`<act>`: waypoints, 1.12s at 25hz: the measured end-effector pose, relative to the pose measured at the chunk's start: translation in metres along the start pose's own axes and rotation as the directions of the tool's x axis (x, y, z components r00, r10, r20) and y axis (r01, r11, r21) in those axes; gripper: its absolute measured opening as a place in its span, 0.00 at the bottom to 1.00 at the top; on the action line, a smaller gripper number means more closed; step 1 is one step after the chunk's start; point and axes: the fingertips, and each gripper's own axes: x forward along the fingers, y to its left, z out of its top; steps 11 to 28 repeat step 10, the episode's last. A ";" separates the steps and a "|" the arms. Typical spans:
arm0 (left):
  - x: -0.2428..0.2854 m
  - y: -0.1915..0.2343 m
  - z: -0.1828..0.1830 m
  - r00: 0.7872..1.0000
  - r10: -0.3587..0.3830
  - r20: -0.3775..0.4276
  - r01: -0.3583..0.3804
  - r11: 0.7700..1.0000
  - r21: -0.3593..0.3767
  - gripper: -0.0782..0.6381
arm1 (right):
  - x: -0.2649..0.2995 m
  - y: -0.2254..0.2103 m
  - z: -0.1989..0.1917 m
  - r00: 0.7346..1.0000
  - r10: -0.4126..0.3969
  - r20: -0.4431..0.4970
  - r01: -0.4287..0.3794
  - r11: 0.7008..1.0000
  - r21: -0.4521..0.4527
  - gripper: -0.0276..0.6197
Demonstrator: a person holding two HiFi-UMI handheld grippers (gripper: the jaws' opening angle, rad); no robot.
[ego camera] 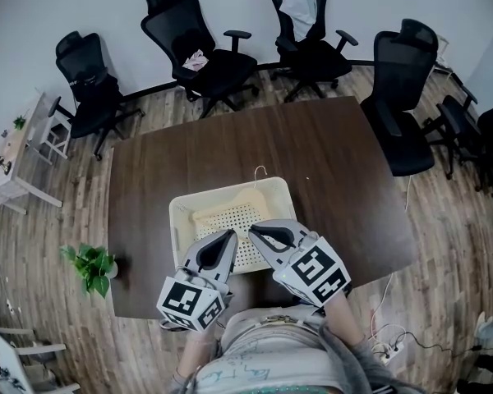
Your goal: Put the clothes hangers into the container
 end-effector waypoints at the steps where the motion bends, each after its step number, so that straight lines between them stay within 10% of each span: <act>1: 0.001 -0.001 0.000 1.000 -0.002 0.000 0.002 1.000 0.000 0.12 | -0.001 -0.001 -0.001 1.000 -0.002 -0.001 0.002 1.000 0.000 0.08; 28: 0.005 -0.011 -0.003 1.000 -0.012 -0.005 0.012 1.000 -0.012 0.12 | -0.008 -0.002 -0.009 0.999 0.000 -0.034 0.001 1.000 0.004 0.09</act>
